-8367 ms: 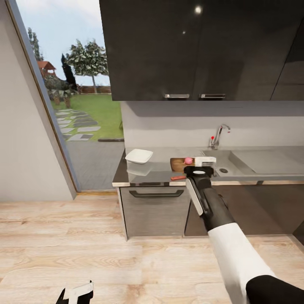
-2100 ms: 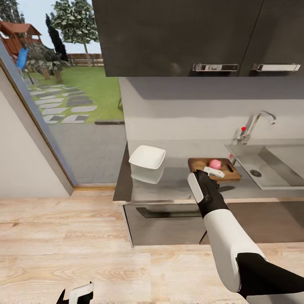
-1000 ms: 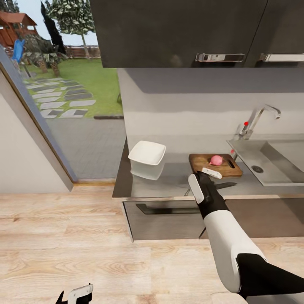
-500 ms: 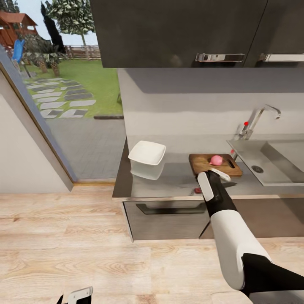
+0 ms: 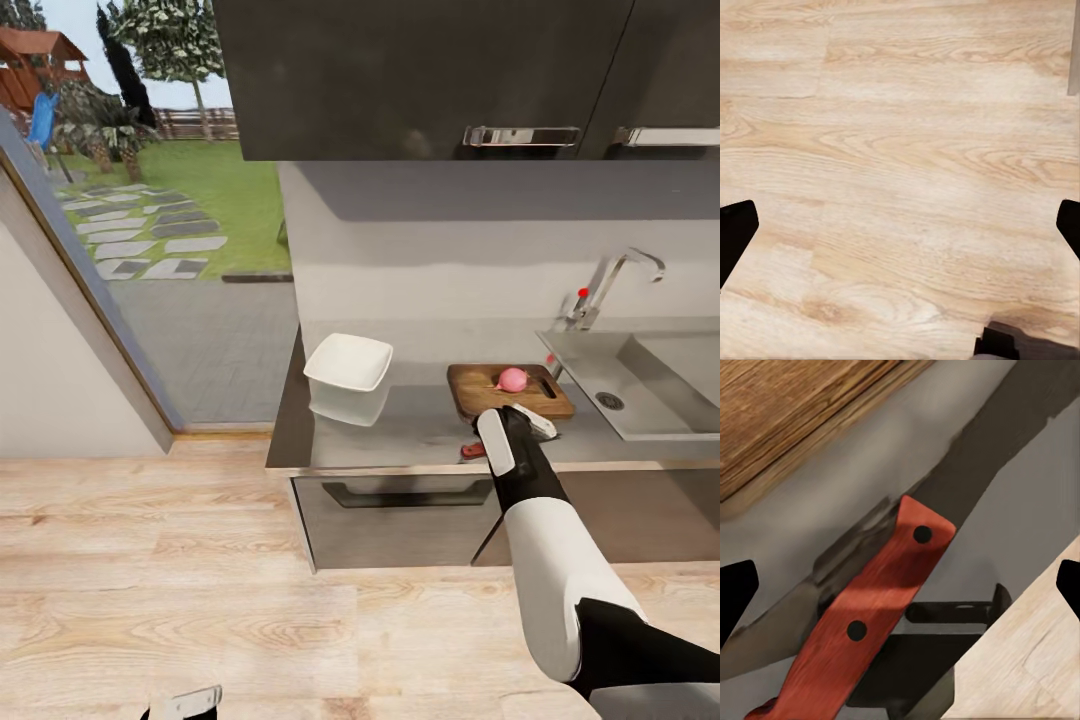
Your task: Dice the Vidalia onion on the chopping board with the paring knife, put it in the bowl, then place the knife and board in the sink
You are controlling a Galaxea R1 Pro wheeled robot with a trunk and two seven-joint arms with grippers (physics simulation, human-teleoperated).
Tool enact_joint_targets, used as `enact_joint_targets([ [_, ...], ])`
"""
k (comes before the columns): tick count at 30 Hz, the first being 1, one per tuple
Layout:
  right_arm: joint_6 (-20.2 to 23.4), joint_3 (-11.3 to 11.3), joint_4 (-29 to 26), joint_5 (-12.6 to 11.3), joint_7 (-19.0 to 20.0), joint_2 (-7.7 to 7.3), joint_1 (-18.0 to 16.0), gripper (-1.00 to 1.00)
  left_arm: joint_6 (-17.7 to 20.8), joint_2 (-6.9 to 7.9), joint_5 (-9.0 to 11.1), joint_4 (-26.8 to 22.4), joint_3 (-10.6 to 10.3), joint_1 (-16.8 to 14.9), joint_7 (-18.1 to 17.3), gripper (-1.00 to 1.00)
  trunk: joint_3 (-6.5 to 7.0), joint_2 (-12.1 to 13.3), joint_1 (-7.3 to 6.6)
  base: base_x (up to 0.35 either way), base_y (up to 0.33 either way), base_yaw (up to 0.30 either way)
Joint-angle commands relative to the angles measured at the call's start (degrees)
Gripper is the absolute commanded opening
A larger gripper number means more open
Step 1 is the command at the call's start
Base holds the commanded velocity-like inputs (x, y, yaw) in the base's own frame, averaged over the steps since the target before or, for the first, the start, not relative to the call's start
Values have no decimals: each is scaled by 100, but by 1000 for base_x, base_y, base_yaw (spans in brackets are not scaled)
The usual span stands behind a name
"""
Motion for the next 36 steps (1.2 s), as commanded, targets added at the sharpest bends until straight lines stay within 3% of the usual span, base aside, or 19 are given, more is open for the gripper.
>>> enact_joint_targets([
  [1,11,-10,-2,-38,-32,3,-7,100,8,-4,23,19,-49,-8,17,100,-11,-11,3,0,0,0],
  [4,0,-25,13,-33,-33,2,-7,100,105,-6,23,19,-49,-8,17,100,-11,-11,3,0,0,0],
  [5,-4,-31,16,-32,-33,2,-6,100,712,-6,23,19,-49,-8,17,100,-11,-11,3,0,0,0],
  [23,-39,-32,120,-31,-27,14,-4,100,713,-11,22,19,-49,-8,17,100,-11,-11,3,0,0,0],
  [36,-419,-27,565,-67,13,28,-5,100,713,-16,23,19,-49,-9,17,100,-24,-11,3,0,0,0],
])
